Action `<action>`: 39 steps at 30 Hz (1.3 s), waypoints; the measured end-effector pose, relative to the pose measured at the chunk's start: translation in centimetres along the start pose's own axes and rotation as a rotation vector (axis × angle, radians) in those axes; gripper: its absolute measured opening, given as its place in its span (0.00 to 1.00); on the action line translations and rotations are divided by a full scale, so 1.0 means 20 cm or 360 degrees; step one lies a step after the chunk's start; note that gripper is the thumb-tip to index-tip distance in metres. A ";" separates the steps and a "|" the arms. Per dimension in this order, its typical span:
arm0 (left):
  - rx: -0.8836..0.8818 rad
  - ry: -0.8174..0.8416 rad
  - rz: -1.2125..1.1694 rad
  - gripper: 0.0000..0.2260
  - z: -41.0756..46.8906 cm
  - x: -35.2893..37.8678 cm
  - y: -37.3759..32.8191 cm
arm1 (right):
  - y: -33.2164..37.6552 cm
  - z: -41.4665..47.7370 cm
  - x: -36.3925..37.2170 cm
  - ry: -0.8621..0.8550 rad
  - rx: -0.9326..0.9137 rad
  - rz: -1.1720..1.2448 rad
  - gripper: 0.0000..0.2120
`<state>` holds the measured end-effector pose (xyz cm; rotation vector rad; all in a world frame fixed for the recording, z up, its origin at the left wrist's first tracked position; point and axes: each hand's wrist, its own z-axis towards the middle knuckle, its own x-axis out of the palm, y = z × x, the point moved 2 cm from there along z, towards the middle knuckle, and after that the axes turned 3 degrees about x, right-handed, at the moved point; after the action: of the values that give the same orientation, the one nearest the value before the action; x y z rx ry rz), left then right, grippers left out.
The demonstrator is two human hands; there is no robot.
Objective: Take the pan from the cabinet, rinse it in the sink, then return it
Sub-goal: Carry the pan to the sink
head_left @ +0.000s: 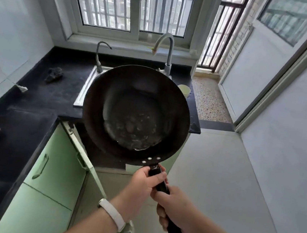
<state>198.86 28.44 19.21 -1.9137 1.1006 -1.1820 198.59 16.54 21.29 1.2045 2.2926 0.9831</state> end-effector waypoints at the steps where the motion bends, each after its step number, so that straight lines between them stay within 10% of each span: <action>1: -0.0007 0.0005 -0.0003 0.03 0.08 -0.01 -0.03 | 0.06 0.07 -0.01 -0.0003 0.0023 0.0006 0.05; 39: -0.0178 -0.0680 -0.0132 0.02 1.71 0.04 -0.44 | 1.08 1.54 -0.86 0.0666 0.0376 -0.0352 0.04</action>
<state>233.21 34.43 13.10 -2.1837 0.8751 -0.7120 238.98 23.31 15.80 0.8589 2.8643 0.9742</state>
